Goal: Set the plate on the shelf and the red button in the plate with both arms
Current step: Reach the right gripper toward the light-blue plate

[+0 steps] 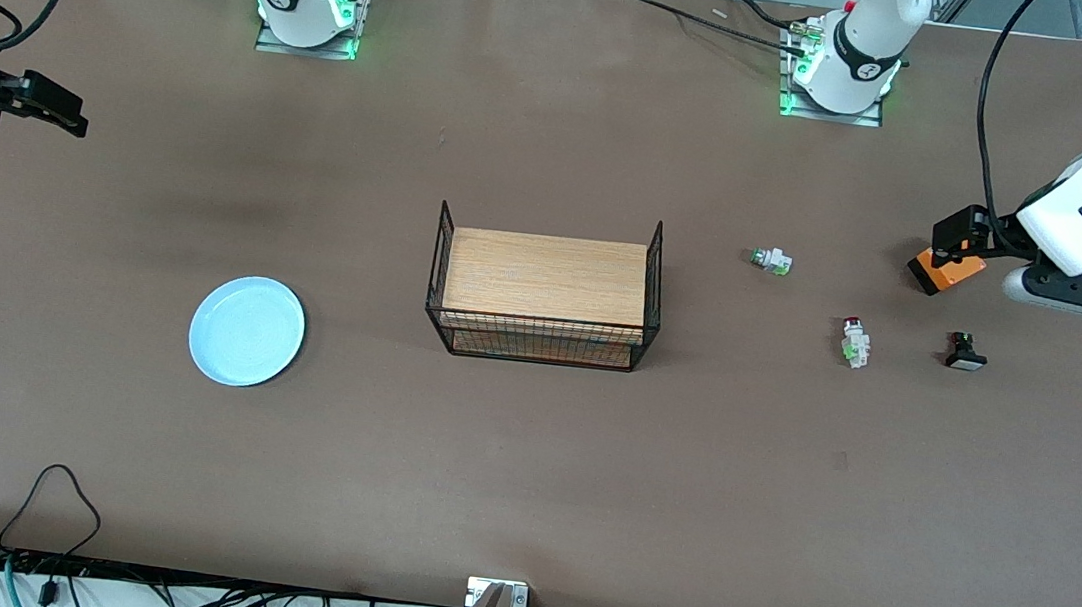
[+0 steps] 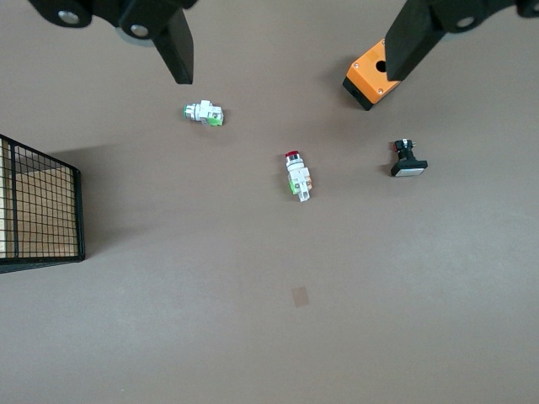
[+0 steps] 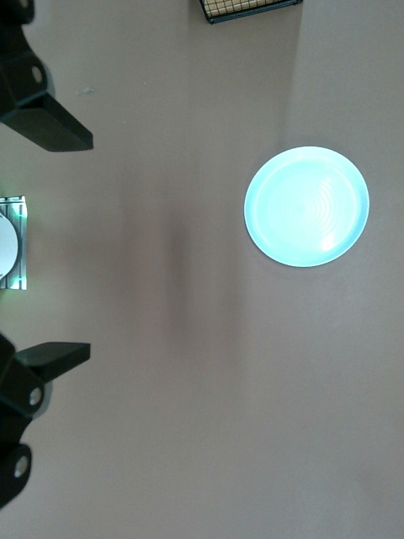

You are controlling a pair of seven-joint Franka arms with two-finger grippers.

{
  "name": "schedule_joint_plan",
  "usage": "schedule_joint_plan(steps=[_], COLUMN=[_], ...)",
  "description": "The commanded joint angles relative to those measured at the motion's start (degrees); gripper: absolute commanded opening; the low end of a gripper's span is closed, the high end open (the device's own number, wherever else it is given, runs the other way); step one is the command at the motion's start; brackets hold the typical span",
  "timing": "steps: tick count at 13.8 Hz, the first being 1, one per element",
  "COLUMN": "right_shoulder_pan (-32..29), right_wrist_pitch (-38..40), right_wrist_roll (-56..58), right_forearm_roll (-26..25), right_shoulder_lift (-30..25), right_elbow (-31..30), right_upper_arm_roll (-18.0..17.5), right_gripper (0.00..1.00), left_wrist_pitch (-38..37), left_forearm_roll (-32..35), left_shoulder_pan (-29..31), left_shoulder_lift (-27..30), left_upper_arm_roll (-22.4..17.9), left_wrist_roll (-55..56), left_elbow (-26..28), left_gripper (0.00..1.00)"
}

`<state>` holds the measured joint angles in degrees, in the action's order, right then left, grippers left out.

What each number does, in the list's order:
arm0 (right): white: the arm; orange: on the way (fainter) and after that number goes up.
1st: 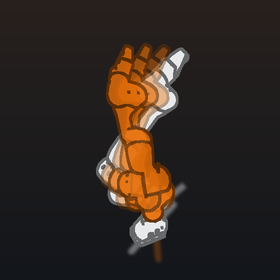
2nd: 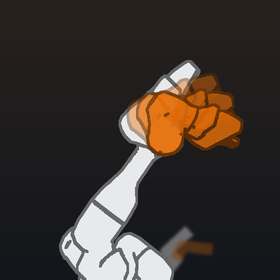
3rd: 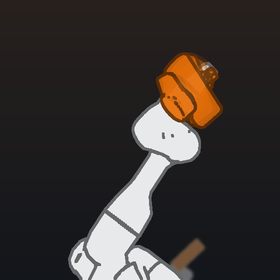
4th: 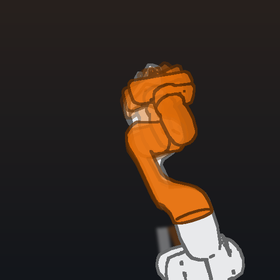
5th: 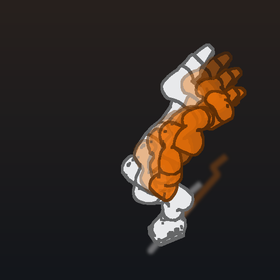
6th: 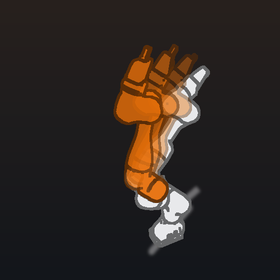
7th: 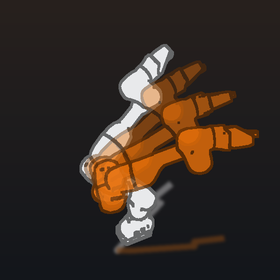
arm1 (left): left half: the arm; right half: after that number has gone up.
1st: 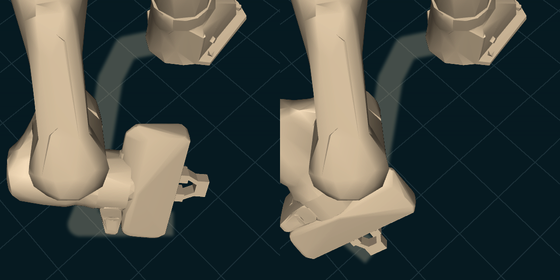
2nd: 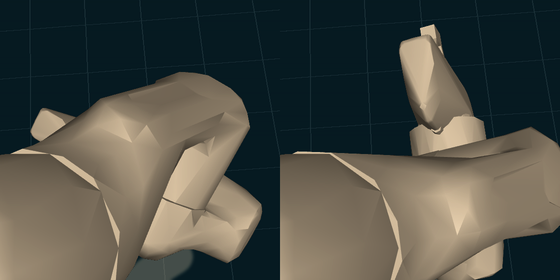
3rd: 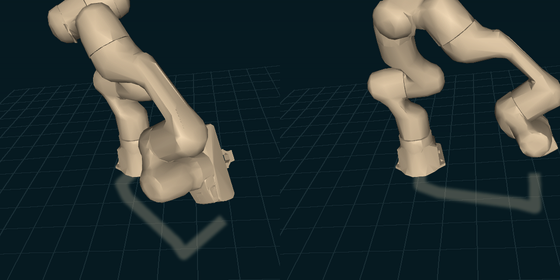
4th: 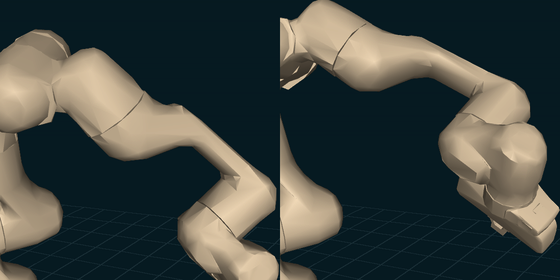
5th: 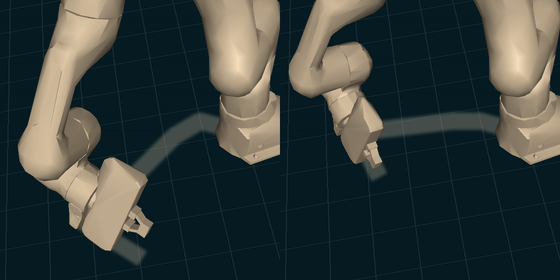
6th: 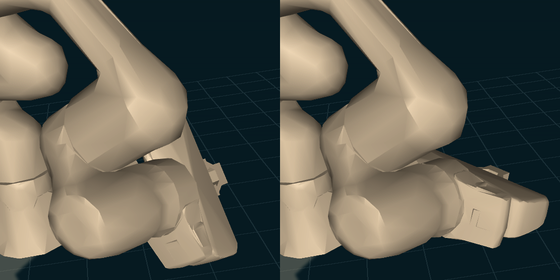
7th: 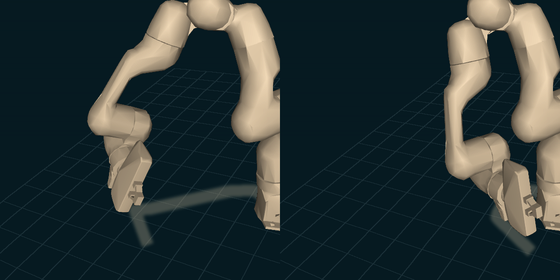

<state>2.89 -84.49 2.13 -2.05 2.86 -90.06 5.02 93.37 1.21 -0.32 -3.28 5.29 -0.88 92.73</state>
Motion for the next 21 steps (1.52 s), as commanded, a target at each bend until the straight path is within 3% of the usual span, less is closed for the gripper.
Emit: schedule_joint_plan(steps=[1,8,14,17,21], right_shoulder_pan=[-0.3,0.4,1.7,1.2,1.2], right_wrist_pitch=[0.6,0.4,-1.5,-4.4,-10.4], right_wrist_roll=[-0.5,-0.5,0.0,0.1,-1.0], right_forearm_roll=[0.5,-0.1,-0.4,-0.1,0.2], right_shoulder_lift=[1.9,2.1,5.8,9.2,18.1], right_elbow=[1.8,2.0,3.5,3.9,4.0], right_upper_arm_roll=[0.3,-0.1,0.0,0.2,0.3], right_gripper=[1.00,1.00,1.00,1.00,1.00], left_wrist_pitch=[-1.3,-1.4,-1.5,-1.4,-1.3], left_forearm_roll=[0.9,0.8,0.7,0.8,0.8], left_shoulder_pan=[-0.2,-0.3,-0.2,-0.2,-0.2], left_shoulder_lift=[-0.9,-0.9,-0.9,-0.9,-0.9], left_upper_arm_roll=[0.0,0.0,0.0,0.0,-0.1], left_wrist_roll=[-1.0,-1.0,-1.0,-1.0,-1.1], left_elbow=[-2.1,-2.1,-2.0,-2.0,-2.1], left_gripper=[1.00,1.00,1.00,1.00,1.00])
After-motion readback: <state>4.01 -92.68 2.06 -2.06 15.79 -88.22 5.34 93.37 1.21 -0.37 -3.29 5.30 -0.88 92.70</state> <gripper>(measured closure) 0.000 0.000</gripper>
